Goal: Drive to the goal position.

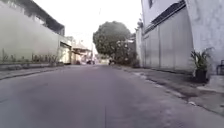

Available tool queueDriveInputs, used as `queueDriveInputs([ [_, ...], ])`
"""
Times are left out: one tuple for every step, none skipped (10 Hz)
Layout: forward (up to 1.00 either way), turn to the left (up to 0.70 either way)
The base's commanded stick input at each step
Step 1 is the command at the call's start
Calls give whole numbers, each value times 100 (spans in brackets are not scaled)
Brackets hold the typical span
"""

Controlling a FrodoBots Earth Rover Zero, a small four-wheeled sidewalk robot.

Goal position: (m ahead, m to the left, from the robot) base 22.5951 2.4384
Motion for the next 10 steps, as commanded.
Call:
queueDriveInputs([
  [100,0],
  [100,0],
  [100,0],
  [100,0],
  [100,0],
  [100,0],
  [100,0],
  [100,0],
  [100,0],
  [100,0],
])
